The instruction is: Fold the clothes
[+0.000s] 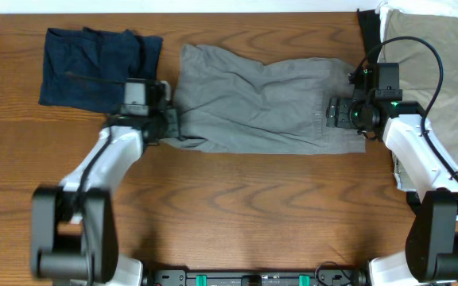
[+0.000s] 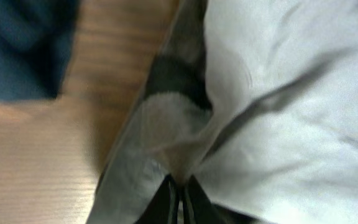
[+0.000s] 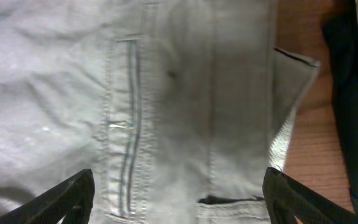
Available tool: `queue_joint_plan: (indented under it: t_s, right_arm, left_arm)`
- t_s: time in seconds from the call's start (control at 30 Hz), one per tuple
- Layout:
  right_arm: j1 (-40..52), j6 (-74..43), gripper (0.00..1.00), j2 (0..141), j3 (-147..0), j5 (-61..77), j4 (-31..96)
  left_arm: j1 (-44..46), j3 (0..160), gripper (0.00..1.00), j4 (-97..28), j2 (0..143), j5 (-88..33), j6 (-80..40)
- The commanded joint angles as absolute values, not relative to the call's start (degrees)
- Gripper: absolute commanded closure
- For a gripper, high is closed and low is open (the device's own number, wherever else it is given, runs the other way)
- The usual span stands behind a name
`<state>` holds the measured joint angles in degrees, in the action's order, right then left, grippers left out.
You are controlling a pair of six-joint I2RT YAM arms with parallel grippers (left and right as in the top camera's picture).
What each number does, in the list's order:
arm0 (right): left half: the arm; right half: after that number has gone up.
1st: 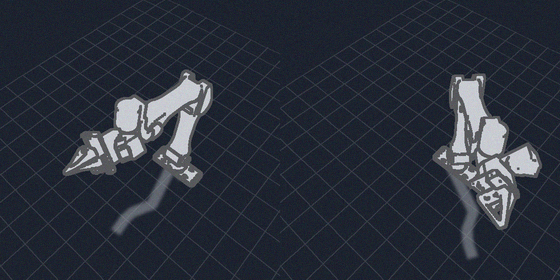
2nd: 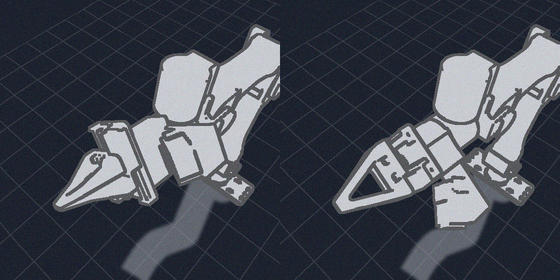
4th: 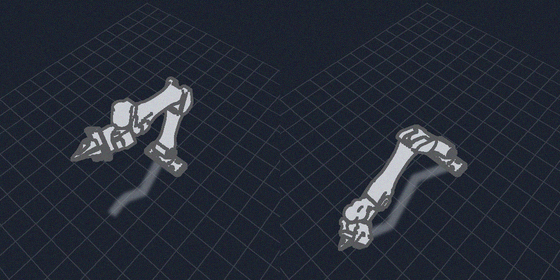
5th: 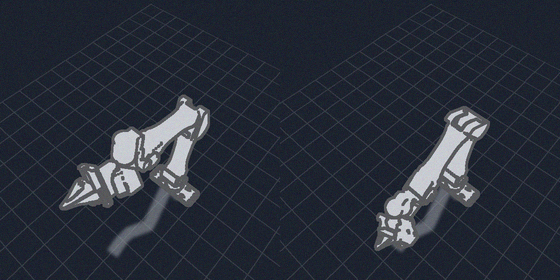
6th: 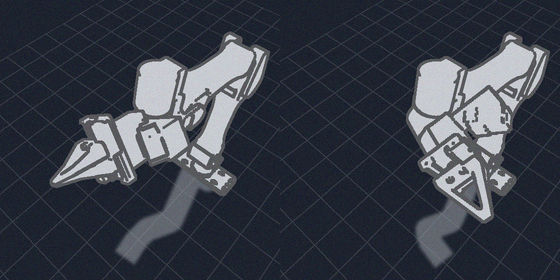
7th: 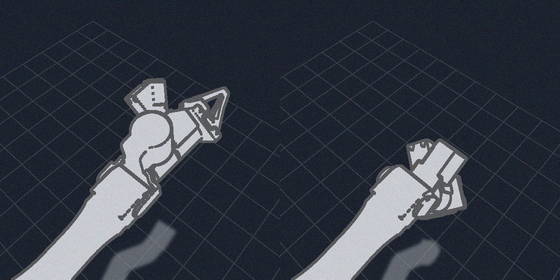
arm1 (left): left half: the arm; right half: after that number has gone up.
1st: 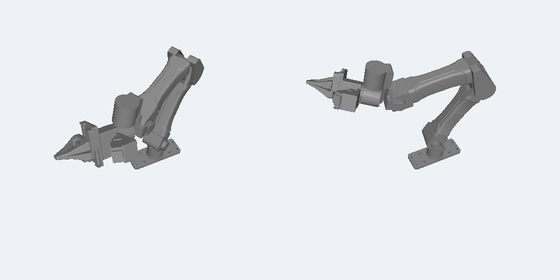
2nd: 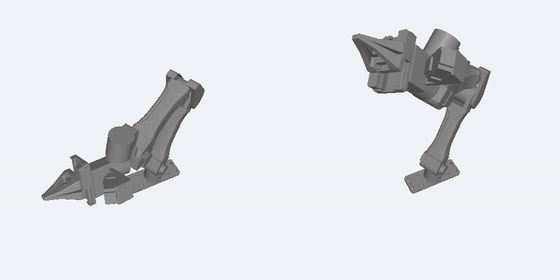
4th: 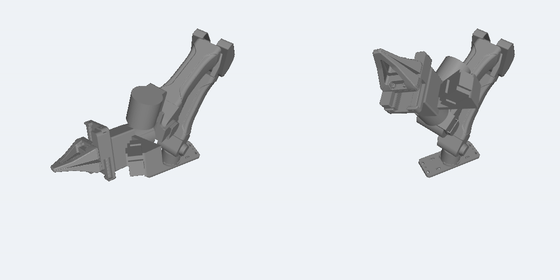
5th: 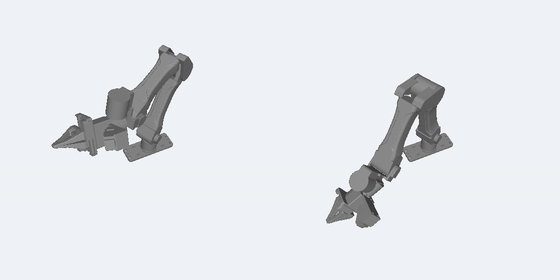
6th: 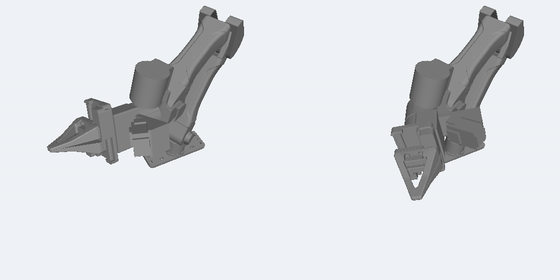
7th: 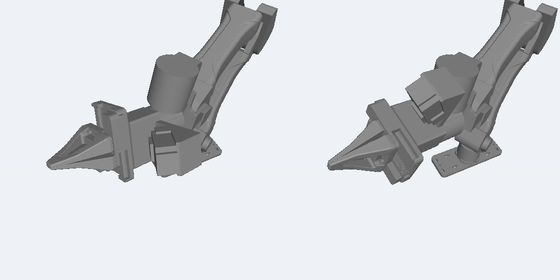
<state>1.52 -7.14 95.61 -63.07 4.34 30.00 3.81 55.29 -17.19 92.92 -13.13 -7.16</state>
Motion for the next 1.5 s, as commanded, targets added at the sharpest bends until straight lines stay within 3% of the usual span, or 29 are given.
queue_joint_plan:
  t_s: [0.0, 0.47, 0.5, 0.53, 0.6, 0.63, 0.73, 0.97, 1.23, 1.47]
  right_arm:
    - [1.96, -6.57, 0.16, 95.37, -63.75, 4.54, 30.50]
    - [1.96, -6.52, 0.17, 95.37, -63.75, 4.54, 30.81]
    - [1.96, -6.52, 0.16, 95.37, -63.75, 4.56, 30.57]
    - [1.93, -6.52, 0.17, 95.37, -63.75, 4.56, 30.28]
    - [1.96, -6.37, 0.17, 95.37, -63.75, 4.56, 29.56]
    - [1.98, -6.00, 0.17, 95.37, -63.75, 4.75, 29.08]
    - [2.00, -4.75, 0.16, 95.37, -63.75, 4.82, 26.74]
    - [2.72, -2.02, 0.17, 98.10, -63.75, 4.99, 20.29]
    - [4.71, 0.08, 0.16, 104.44, -63.75, 5.04, 17.32]
    - [4.89, 0.08, 0.16, 105.01, -63.75, 5.45, 16.71]
  left_arm:
    - [2.68, 56.18, 0.94, -21.43, 87.72, -12.64, -8.69]
    - [2.68, 56.03, 0.94, -40.71, 88.79, -12.38, -8.64]
    - [2.68, 56.01, 0.86, -41.63, 88.79, -12.32, -8.64]
    - [2.68, 56.01, 0.70, -42.57, 88.79, -12.16, -8.64]
    - [2.68, 56.01, 0.49, -43.55, 88.79, -11.29, -8.67]
    - [2.68, 56.01, 0.31, -43.83, 88.77, -10.94, -8.69]
    - [2.46, 56.03, 0.14, -44.77, 88.58, -10.94, -9.61]
    - [-2.00, 56.07, 0.09, -45.56, 86.17, -11.64, -10.17]
    - [-7.68, 56.01, 0.00, -37.98, 87.59, -23.73, -7.22]
    - [-7.68, 56.01, 0.02, -33.45, 90.56, -26.76, -4.01]
